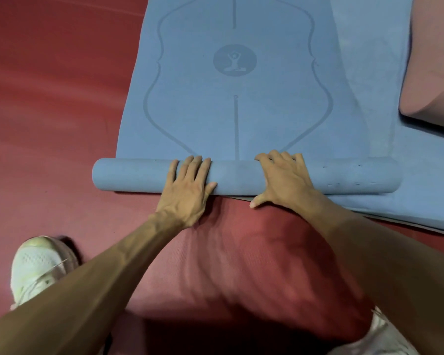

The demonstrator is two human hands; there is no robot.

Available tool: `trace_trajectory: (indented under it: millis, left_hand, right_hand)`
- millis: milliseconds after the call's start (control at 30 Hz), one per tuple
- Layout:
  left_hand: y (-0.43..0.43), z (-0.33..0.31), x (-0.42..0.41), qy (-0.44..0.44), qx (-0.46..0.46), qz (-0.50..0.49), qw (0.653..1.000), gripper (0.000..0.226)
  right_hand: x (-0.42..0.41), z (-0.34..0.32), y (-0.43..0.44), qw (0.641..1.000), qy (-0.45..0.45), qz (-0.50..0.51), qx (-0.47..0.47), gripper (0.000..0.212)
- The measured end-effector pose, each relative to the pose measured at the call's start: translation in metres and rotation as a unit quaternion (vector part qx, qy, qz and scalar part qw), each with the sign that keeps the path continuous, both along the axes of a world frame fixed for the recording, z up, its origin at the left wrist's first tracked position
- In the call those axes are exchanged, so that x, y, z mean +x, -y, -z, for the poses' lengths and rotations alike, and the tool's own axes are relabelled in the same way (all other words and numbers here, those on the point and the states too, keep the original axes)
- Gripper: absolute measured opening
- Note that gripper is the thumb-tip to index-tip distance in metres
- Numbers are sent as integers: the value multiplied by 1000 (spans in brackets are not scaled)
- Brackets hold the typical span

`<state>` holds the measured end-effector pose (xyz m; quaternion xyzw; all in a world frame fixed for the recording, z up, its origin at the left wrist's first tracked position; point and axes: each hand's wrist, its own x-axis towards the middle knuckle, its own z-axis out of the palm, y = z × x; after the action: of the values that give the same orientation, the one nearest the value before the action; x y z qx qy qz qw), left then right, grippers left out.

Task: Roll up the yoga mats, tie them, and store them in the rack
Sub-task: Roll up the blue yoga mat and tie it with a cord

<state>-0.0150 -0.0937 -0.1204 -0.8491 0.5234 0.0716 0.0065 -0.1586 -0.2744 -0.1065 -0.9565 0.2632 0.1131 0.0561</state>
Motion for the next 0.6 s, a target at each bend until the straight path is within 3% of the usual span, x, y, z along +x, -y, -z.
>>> trace_trajectory:
  millis: [167,333,600]
  left_hand:
    - [5,-4,3,-15,14,-2,1000,73]
    - [8,-15,8,-39,24,-8,999,57]
    - [-7,-45,-6,-79,45,-8,996,54]
  right_hand:
    - [5,0,5,1000,0,-5,-14,93]
    - [12,-13,13,999,-26,3,36,82]
    - [3,-39,3,989,-79,-2,121,76]
